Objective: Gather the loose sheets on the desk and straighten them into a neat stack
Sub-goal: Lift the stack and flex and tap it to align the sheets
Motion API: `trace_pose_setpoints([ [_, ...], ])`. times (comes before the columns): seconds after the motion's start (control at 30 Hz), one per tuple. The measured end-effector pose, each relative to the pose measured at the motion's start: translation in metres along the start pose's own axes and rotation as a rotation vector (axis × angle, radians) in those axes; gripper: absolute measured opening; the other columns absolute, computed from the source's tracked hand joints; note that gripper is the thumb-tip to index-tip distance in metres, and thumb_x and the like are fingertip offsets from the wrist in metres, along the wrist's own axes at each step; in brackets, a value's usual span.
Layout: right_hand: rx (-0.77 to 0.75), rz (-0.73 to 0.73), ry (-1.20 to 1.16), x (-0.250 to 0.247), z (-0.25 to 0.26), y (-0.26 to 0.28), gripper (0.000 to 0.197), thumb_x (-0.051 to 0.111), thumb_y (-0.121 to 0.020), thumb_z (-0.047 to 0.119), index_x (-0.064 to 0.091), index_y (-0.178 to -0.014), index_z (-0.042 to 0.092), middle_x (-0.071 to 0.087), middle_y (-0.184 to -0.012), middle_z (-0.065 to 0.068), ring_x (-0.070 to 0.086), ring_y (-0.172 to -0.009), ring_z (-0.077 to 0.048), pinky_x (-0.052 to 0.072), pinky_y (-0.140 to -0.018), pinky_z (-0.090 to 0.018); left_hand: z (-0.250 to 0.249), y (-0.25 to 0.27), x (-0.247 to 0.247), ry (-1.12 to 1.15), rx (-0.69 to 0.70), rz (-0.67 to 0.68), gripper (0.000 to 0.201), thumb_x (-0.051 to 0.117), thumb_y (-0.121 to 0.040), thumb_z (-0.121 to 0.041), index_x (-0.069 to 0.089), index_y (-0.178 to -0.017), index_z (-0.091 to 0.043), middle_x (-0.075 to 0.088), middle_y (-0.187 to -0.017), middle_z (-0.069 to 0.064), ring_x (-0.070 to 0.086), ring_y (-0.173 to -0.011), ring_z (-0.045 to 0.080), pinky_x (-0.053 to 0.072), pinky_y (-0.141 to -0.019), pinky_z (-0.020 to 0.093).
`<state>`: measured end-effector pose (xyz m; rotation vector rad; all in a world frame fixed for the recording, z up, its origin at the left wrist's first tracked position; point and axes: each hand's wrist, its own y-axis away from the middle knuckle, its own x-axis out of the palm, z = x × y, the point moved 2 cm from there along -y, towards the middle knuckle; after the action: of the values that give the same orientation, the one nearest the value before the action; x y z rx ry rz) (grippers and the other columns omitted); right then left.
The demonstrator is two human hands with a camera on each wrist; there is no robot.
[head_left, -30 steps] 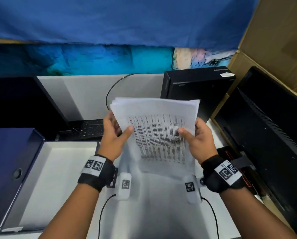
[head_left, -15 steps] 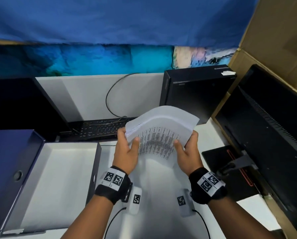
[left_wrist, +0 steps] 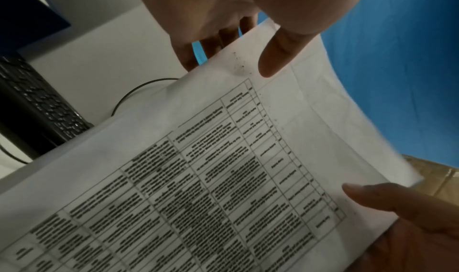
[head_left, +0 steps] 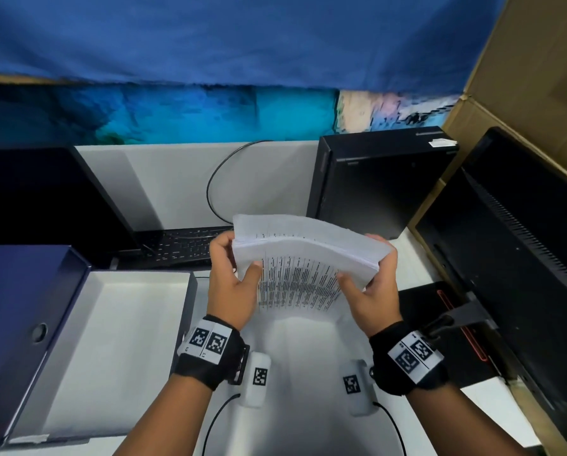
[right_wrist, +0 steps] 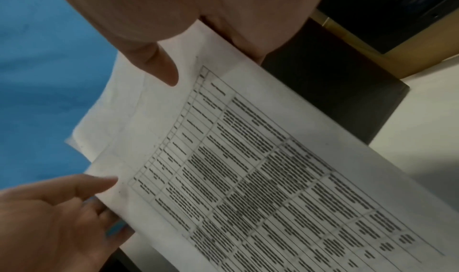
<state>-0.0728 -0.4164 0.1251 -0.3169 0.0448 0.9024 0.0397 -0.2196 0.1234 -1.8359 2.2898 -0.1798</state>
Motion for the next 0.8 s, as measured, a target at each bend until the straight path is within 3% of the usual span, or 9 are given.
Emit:
trace_pose_setpoints([
  [0.07,-0.031,-0.004,-0.061,0.000,0.004,-0.004,0.060,0.061,-0.078,-0.006,0.036,-0.127,0.018,0.057,-0.136,-0.001,0.055,-0.127,-0.020,0.047,-0.102,-0.039,-0.005,-0.006,0.000,-0.011,0.008,0.009,0.057,0.054,-0.079,0.015,0.042,-0.120,-0.022,0.058,-0.109,-0.010,0.058,-0.095,0.003,0.046,-0.077,0.010],
  [0.13,-0.027,0.001,-0.077,0.001,0.004,-0.005,0.056,0.059,-0.080,-0.004,0.037,-0.124,0.021,0.057,-0.135,-0.009,0.056,-0.125,-0.021,0.049,-0.101,-0.033,-0.003,-0.010,0.000,-0.034,0.011,0.013,0.056,0.053,-0.076,0.016,0.046,-0.116,-0.022,0.061,-0.107,-0.005,0.060,-0.095,0.008,0.045,-0.074,0.010],
  [0.2,-0.009,0.009,-0.048,0.003,0.001,-0.003,0.048,0.059,-0.082,0.000,0.038,-0.119,0.022,0.060,-0.128,-0.005,0.060,-0.118,-0.011,0.050,-0.095,-0.023,0.002,-0.013,0.000,-0.053,-0.012,0.011,0.048,0.054,-0.079,0.013,0.047,-0.111,-0.022,0.061,-0.106,0.000,0.059,-0.094,0.015,0.045,-0.072,0.009],
  [0.3,0.060,0.001,0.021,0.008,-0.006,0.000,0.029,0.058,-0.088,0.007,0.042,-0.108,0.021,0.058,-0.098,0.008,0.060,-0.085,0.011,0.048,-0.071,-0.010,0.009,-0.010,0.005,-0.107,-0.055,0.048,0.030,0.053,-0.091,-0.001,0.044,-0.112,-0.020,0.060,-0.101,0.002,0.060,-0.088,0.012,0.044,-0.069,0.006],
  [0.4,0.076,-0.005,0.105,0.011,-0.003,-0.001,0.019,0.053,-0.096,0.008,0.041,-0.107,0.017,0.054,-0.088,0.009,0.057,-0.073,0.013,0.045,-0.059,-0.011,0.004,-0.007,0.009,-0.134,-0.033,0.053,0.020,0.049,-0.096,-0.008,0.042,-0.111,-0.019,0.060,-0.095,-0.003,0.060,-0.085,0.006,0.044,-0.067,0.008],
  [0.57,-0.008,-0.009,0.143,0.009,0.011,-0.004,0.025,0.052,-0.096,0.007,0.037,-0.111,0.019,0.054,-0.092,0.011,0.059,-0.079,0.008,0.048,-0.062,-0.008,-0.008,-0.003,0.007,-0.080,0.034,-0.023,0.023,0.045,-0.097,-0.008,0.034,-0.114,-0.019,0.057,-0.102,-0.004,0.060,-0.091,0.007,0.043,-0.070,0.005],
  [0.7,0.116,0.079,0.174,0.011,-0.009,0.009,0.028,0.051,-0.097,0.008,0.035,-0.114,0.023,0.057,-0.096,0.017,0.063,-0.088,-0.005,0.054,-0.064,-0.013,0.015,0.011,0.012,-0.197,-0.083,0.138,0.027,0.040,-0.097,-0.005,0.025,-0.113,-0.022,0.056,-0.109,-0.001,0.058,-0.094,0.013,0.042,-0.068,0.002],
  [0.8,0.149,0.083,0.166,0.012,-0.012,0.013,0.023,0.048,-0.099,0.010,0.037,-0.113,0.024,0.058,-0.092,0.016,0.063,-0.075,0.003,0.056,-0.070,-0.031,0.016,0.013,0.017,-0.247,-0.085,0.176,0.023,0.038,-0.098,-0.006,0.025,-0.111,-0.021,0.055,-0.115,0.002,0.057,-0.103,0.018,0.043,-0.073,0.012],
])
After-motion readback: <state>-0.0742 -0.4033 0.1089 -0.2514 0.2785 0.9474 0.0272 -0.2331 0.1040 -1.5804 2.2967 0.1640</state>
